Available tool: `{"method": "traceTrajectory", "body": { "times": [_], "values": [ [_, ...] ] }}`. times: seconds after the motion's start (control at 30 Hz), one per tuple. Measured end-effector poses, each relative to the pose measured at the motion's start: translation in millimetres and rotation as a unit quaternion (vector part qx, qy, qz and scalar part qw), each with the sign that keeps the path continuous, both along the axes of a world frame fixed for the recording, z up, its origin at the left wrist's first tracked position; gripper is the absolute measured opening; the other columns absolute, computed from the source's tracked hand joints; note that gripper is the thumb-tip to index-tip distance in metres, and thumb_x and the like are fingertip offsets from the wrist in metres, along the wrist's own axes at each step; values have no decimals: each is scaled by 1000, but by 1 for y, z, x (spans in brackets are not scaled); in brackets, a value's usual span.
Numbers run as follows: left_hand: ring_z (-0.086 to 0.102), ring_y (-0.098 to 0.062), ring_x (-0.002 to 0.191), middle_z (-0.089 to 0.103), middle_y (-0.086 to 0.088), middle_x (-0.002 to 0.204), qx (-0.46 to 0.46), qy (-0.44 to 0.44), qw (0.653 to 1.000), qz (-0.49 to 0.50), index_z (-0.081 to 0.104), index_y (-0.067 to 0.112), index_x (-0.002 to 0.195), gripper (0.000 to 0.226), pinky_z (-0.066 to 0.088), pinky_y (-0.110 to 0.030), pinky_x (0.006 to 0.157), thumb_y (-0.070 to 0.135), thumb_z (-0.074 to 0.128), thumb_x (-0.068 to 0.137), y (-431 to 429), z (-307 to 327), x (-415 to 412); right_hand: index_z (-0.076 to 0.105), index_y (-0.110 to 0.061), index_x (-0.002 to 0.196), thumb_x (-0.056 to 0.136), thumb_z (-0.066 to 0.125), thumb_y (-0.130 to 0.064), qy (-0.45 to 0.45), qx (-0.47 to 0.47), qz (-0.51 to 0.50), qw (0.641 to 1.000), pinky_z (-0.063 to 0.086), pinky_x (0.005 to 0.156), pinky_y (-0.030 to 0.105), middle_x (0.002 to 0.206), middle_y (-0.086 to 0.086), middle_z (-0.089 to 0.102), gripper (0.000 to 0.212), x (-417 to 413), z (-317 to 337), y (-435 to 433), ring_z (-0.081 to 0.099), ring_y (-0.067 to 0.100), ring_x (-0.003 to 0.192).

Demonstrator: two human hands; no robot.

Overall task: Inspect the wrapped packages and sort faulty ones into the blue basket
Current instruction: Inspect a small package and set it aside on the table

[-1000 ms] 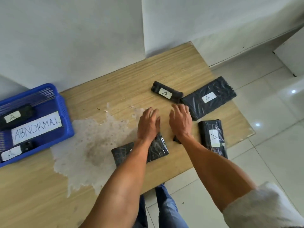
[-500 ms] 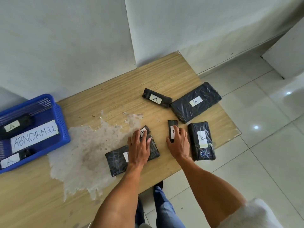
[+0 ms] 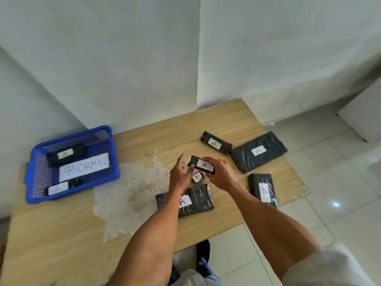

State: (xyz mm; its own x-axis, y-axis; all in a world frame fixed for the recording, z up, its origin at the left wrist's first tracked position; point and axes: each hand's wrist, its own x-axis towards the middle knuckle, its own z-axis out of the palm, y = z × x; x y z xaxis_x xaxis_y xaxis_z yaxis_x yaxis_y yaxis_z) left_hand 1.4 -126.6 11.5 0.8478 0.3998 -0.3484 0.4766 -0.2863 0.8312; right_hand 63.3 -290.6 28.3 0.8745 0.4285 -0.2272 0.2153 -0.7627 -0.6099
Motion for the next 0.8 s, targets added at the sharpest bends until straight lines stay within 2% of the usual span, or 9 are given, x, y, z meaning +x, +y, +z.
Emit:
{"method": "traceTrajectory", "body": {
  "times": [0.1,0.17,0.23,0.3,0.4,0.5,0.57,0.63,0.8],
  "values": [
    [67,-29,107,64,-19,128,-146,-45,982,111,58,17,135,51,60,-36,86,15,75,87,36,38,6,65,-15,133,76,77,1,-17,30,46,998,36,76,8,118,12,71,60,6,39,44,67,27,105],
    [70,-32,98,68,-24,115,-182,-87,966,163,65,11,123,43,62,-29,70,1,76,83,62,61,-1,61,-13,137,74,83,0,-21,66,59,996,42,84,13,123,12,70,68,7,63,71,67,25,110],
    [70,-31,96,68,-24,111,-213,-117,949,200,67,11,116,39,61,-24,66,-6,74,82,86,84,-9,57,-13,140,71,89,-9,-16,111,45,993,46,92,23,127,11,68,76,10,79,93,65,24,113],
    [71,-26,91,68,-22,112,-241,-142,932,232,67,11,112,35,60,-23,67,-10,70,84,112,103,-21,61,-12,135,70,92,-18,-11,138,17,990,48,89,26,122,8,69,72,12,93,116,64,22,105],
    [71,-22,91,67,-17,112,-242,-164,921,257,67,11,111,33,61,-25,71,-12,65,86,146,120,-37,65,-11,127,68,93,-11,77,219,0,973,63,70,33,117,13,66,65,12,106,146,68,24,87],
    [71,-28,97,69,-20,113,-243,-186,912,273,69,14,106,36,61,-26,74,-14,64,85,172,132,-54,68,-8,116,75,89,-14,169,319,-31,932,64,77,46,111,22,70,46,11,120,177,73,30,86],
    [72,-32,99,70,-23,112,-256,-205,903,277,69,12,109,38,61,-30,79,-16,65,84,185,137,-62,73,-9,104,84,82,-17,191,357,-74,911,64,76,44,103,19,72,23,11,133,193,73,30,86],
    [72,-34,99,70,-24,110,-263,-223,897,276,68,6,115,41,61,-35,85,-18,66,83,192,144,-70,76,-10,90,88,77,-14,189,369,-93,905,63,71,38,97,15,71,4,9,144,206,72,30,86],
    [73,-31,97,73,-19,103,-218,-242,907,266,68,6,119,43,58,-43,93,-16,68,82,202,159,-82,77,-10,86,89,73,-7,183,374,-88,905,62,65,31,94,12,71,6,2,158,223,70,27,85]
  ]
}}
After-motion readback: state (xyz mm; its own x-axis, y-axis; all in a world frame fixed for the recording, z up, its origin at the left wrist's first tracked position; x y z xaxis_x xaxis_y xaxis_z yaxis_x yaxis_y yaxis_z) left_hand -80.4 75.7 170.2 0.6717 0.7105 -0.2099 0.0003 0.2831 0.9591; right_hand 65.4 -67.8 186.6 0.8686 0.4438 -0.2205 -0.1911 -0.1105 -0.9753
